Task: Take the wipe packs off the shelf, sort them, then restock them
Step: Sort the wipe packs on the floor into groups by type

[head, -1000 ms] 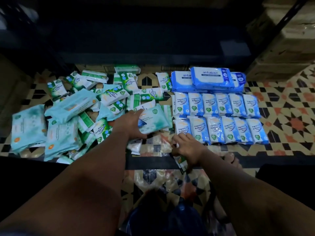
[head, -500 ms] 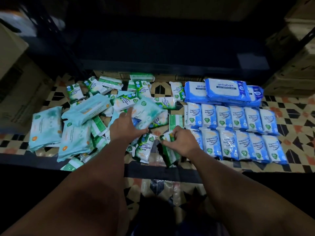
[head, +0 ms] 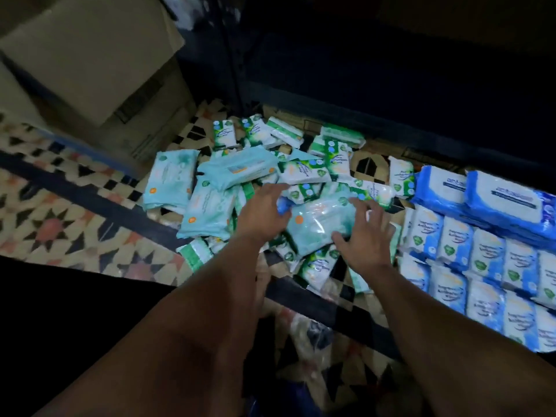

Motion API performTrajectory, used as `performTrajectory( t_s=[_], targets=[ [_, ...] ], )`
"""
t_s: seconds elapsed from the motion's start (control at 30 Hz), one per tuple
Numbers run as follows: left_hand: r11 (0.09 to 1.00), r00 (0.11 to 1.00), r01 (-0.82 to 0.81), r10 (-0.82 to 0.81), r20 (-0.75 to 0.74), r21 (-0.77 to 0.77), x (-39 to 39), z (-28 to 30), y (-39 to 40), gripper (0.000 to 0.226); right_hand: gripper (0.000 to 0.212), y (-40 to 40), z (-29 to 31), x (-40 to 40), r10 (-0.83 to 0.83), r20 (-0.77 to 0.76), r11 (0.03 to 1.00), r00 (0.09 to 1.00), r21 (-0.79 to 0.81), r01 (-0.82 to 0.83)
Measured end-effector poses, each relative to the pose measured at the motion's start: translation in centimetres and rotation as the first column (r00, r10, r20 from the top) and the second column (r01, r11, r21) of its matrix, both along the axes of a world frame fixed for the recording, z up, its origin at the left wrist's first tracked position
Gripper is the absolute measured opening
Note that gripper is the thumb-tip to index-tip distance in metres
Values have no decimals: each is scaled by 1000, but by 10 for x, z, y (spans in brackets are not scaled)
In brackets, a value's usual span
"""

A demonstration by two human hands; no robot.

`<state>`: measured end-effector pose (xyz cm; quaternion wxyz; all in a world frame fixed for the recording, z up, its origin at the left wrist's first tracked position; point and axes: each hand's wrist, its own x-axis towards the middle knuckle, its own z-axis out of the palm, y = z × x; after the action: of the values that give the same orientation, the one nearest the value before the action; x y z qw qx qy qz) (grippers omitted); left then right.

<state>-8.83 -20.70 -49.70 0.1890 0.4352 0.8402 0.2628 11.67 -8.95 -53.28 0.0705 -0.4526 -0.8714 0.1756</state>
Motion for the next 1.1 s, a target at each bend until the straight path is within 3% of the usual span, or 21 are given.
performTrajectory(
  t_s=[0.13, 0.23, 0.37, 0.5, 0.6, 0.67, 0.73, 0.87, 0.97, 1.1],
  targets=[
    [988, 983, -135, 123, -138, -79, -69, 7, -46, 55, 80, -9, 0, -44, 413, 122, 910, 902, -15, -415],
    [972, 984, -52, 10, -180, -230, -111, 5, -87, 56, 88, -23, -2, -75, 507, 211, 861, 836, -72, -504],
    [957, 975, -59, -6, -222, -285, -139, -4, -135, 48, 88, -36, -17, -95, 508, 328, 858, 796, -119, -499],
    [937, 998, -60, 55, -25, -345, -148, -11, -162, 59, 85, -37, -32, -96, 502, 398, 847, 768, -45, -530],
    [878, 989, -1, 71, 127, -480, -145, -7, -168, 102, 83, -38, -35, -98, 498, 390, 846, 774, -25, -532],
    [825, 991, 67, 10, 134, -561, -141, -9, -171, 128, 85, -39, -34, -100, 501, 394, 844, 770, -26, -536],
    [813, 996, 76, -29, 89, -577, -138, -15, -172, 138, 94, -39, -33, -101, 502, 413, 844, 760, -40, -536],
    [827, 998, 54, -28, 56, -559, -128, -15, -164, 139, 106, -41, -29, -104, 500, 439, 846, 747, -61, -530],
    [784, 998, 53, -60, 10, -618, -126, -14, -158, 141, 93, -43, -27, -104, 507, 398, 848, 765, -73, -525],
    [795, 998, 59, -55, 24, -603, -125, -18, -155, 136, 78, -42, -22, -107, 480, 322, 872, 816, -76, -483]
  ],
)
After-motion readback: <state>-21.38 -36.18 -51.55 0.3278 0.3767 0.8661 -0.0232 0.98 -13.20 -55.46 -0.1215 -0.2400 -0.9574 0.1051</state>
